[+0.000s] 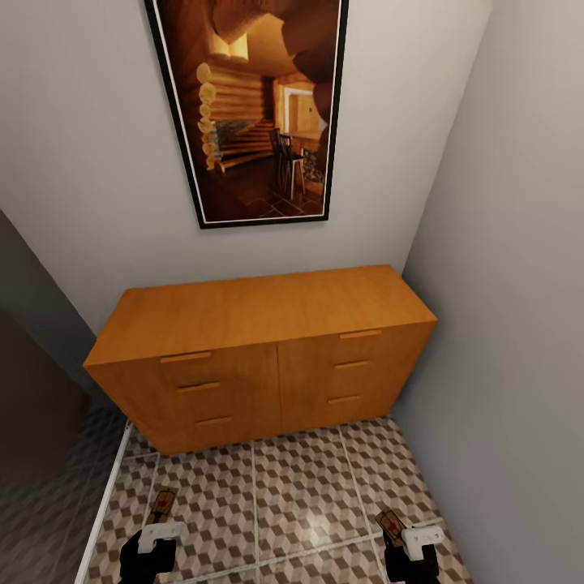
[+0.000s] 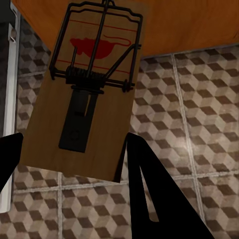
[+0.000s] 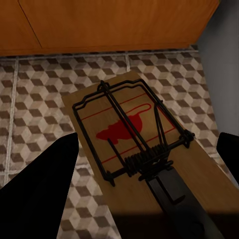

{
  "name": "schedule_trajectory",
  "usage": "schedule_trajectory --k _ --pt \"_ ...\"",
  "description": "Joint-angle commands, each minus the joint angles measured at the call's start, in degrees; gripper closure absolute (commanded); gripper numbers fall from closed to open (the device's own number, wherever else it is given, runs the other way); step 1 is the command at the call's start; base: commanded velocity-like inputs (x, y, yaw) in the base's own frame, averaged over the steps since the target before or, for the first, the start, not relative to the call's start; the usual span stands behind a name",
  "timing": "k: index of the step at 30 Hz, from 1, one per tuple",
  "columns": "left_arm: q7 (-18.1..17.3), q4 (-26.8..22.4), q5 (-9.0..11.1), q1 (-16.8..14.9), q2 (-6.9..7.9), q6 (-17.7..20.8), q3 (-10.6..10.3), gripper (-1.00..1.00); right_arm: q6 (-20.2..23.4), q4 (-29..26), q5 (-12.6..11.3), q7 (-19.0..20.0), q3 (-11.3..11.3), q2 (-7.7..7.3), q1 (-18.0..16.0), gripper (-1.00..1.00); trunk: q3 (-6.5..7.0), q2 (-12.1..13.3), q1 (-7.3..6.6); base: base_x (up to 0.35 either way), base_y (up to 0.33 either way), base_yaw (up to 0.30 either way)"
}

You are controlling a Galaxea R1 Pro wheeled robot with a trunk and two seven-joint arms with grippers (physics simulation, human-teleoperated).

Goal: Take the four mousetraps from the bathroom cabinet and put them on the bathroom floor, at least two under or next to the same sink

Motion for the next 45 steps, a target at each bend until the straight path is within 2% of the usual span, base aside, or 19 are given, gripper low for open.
schedule_trajectory --k 1,45 --pt "0.44 0.04 -0.08 -0.02 -0.02 -0.1 -0.41 1.0 -0.21 0.03 -0.59 -0.23 0.47 -0.08 -0.05 1.0 -0.07 -0.1 0.03 0.0 0.0 0.0" --pt "0.44 0.04 -0.08 -0.02 -0.02 -0.1 -0.41 1.0 -0.21 0.06 -0.59 -0.23 0.47 -0.08 -0.05 1.0 0.18 -0.1 0.03 0.0 0.0 0.0"
